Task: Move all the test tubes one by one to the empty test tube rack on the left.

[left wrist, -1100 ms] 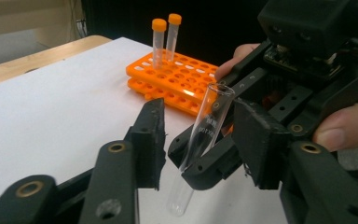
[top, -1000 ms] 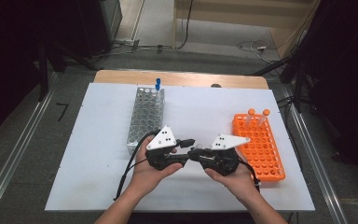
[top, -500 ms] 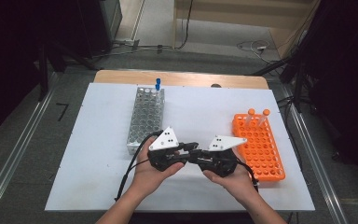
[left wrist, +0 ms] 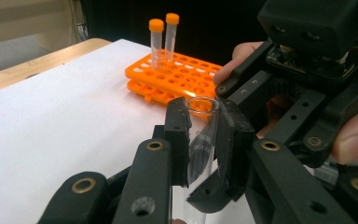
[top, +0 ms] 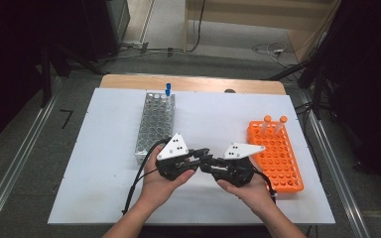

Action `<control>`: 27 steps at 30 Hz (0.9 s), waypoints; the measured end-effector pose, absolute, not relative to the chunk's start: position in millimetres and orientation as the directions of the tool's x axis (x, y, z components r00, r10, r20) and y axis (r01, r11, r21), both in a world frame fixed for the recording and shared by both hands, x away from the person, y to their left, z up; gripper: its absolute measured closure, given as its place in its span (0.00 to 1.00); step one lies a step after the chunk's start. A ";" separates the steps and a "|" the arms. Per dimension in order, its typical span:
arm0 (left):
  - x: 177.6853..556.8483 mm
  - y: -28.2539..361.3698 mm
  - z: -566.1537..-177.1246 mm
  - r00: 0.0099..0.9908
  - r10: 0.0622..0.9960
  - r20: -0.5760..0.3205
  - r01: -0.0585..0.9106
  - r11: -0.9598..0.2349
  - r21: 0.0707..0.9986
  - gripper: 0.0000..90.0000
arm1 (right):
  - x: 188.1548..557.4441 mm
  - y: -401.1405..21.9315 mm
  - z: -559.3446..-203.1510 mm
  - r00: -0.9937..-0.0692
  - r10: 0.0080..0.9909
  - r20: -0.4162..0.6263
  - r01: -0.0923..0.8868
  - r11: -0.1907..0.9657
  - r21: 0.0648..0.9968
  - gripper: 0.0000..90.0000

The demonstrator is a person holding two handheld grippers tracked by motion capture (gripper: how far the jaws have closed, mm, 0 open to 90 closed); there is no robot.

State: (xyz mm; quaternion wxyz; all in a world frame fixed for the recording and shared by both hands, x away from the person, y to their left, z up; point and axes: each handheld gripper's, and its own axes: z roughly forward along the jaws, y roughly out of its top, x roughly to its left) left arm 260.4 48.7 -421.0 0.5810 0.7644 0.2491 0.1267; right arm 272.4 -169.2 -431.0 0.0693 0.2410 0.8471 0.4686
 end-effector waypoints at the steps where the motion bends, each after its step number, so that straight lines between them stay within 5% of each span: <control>1: 261.0 49.9 -420.0 0.841 0.533 -0.097 0.236 -0.198 0.951 0.85 | 272.8 -171.1 -430.2 -0.875 0.472 0.109 0.342 0.441 0.830 0.64; 5: 264.3 55.6 -416.9 0.833 0.544 -0.103 0.237 -0.182 0.954 0.85 | 273.3 -179.6 -426.9 -0.866 0.489 0.104 0.340 0.425 0.839 0.36; 10: 271.1 66.4 -414.0 0.816 0.567 -0.116 0.245 -0.158 0.957 0.85 | 272.4 -199.1 -423.2 -0.844 0.526 0.102 0.343 0.384 0.857 0.19; 17: 287.2 80.6 -412.0 0.782 0.606 -0.148 0.270 -0.116 0.956 0.85 | 272.2 -241.2 -426.8 -0.815 0.568 0.117 0.358 0.335 0.872 0.10; 27: 312.4 100.4 -406.1 0.729 0.666 -0.158 0.277 -0.076 0.958 0.85 | 278.1 -291.9 -440.0 -0.755 0.644 0.126 0.409 0.312 0.857 0.09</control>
